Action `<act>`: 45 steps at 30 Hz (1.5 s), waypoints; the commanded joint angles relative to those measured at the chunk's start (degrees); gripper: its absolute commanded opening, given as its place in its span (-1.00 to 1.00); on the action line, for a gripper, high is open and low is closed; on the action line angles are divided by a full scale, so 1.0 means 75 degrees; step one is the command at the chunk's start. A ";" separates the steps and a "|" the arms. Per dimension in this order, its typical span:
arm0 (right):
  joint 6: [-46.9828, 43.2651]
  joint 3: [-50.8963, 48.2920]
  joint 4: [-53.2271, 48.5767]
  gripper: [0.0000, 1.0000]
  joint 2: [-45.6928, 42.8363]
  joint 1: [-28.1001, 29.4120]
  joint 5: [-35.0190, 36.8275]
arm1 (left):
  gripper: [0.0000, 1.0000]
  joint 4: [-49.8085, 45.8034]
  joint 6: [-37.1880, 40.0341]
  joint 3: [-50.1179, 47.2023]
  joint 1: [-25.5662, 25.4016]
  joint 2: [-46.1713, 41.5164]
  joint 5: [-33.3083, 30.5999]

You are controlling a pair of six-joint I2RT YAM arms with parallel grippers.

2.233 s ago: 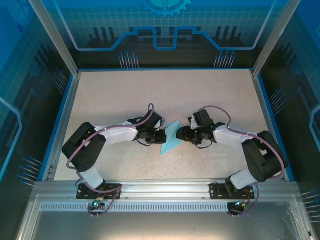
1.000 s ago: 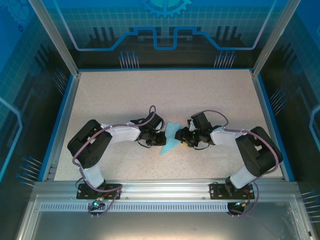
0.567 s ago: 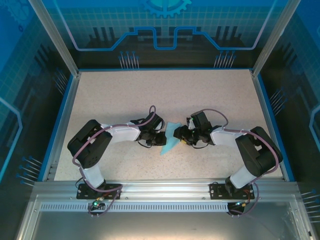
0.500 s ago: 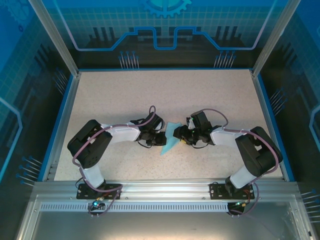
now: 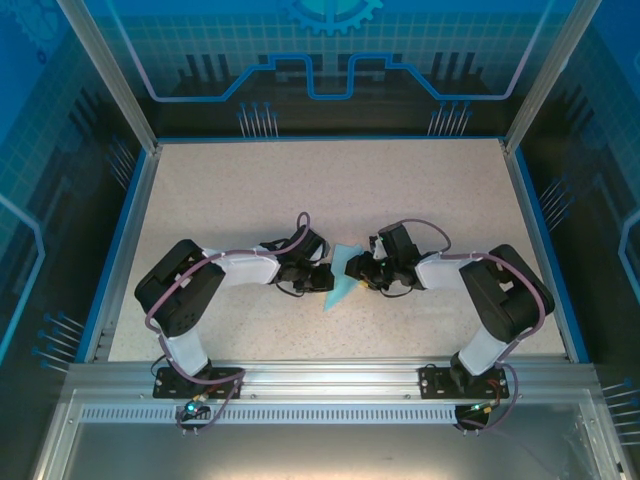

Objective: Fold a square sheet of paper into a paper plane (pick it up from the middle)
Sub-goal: Turn over the paper at the center of the table.

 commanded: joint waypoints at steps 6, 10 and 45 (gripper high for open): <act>-0.0238 0.0224 0.0443 -0.30 0.0330 0.0115 -0.0240 | -0.73 0.0149 -0.0205 -0.0211 -0.0010 -0.0118 0.0312; -0.0331 0.0262 0.0444 -0.39 0.0462 0.0115 -0.0279 | -0.73 0.0210 -0.0252 -0.0204 -0.0012 -0.0129 0.0330; -0.3336 0.2985 -0.7190 -0.77 -0.1916 0.1272 0.4708 | -0.60 -0.0418 -0.0509 -0.1235 0.0062 -0.3328 -0.1828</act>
